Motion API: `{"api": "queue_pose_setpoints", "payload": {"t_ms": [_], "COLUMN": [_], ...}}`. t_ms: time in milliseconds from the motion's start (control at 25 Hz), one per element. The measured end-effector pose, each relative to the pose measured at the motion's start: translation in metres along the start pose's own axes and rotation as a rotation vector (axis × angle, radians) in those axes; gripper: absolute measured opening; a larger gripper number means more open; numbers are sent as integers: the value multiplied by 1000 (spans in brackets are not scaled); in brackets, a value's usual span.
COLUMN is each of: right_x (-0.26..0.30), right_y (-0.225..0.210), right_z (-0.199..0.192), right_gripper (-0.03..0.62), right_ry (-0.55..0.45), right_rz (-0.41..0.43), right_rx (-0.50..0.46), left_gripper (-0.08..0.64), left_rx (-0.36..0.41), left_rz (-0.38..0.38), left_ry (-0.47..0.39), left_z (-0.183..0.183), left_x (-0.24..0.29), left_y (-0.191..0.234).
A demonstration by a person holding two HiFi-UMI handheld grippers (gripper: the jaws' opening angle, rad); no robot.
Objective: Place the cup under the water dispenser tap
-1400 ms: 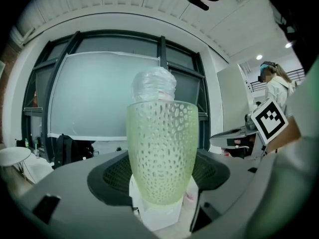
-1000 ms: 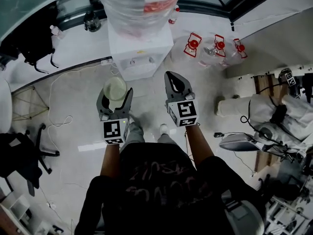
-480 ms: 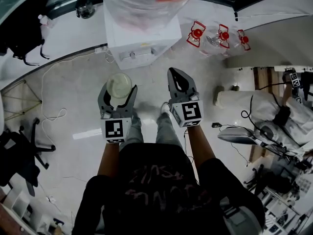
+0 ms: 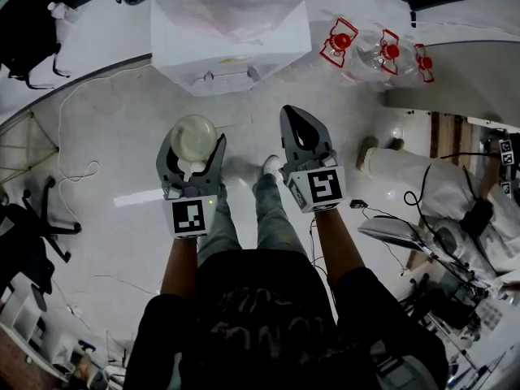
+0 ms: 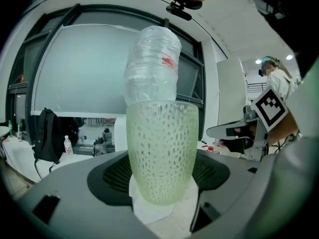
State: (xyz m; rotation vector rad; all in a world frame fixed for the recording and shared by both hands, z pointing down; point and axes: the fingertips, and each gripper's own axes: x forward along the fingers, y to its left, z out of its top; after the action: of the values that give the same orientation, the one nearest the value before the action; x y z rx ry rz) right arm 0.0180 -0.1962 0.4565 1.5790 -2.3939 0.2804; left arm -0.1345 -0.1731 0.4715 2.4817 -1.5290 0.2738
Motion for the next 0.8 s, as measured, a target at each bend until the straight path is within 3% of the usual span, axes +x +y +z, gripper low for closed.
{"api": "queue_pose_setpoints", "payload": {"t_ms": [600, 800], "right_x": [31, 33], "right_y": [-20, -27], "right_z": [-95, -141], "right_gripper": [14, 15], "right_ry": [18, 75], "right_rz": [81, 112], "right_rx": [37, 42], "left_gripper": [354, 354], "left_rx": [15, 25], "left_rz": [95, 114], "left_ry": [11, -5], "left_z": [-87, -112], "left_x": [44, 58], "left_y": [4, 2]}}
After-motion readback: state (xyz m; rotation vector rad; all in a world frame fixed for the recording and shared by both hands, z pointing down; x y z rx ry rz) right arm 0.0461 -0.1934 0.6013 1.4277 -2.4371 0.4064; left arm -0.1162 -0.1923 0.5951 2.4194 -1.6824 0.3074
